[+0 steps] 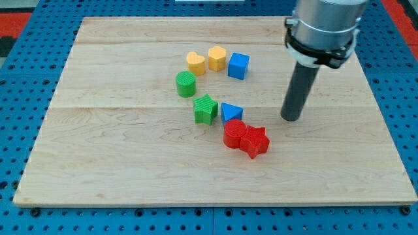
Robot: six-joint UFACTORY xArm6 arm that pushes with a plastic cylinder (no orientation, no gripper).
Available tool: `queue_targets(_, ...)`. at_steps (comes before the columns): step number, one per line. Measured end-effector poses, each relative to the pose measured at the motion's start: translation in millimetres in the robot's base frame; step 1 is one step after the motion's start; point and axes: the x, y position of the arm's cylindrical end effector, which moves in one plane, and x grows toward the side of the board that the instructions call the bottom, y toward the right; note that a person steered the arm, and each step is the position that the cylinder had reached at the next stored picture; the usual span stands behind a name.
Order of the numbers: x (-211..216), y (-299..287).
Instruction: Push the red blocks to the bottom side of the board
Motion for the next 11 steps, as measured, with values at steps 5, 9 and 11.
queue_targets(5, 10, -65)
queue_targets(9, 20, -93)
queue_targets(11, 61, -90)
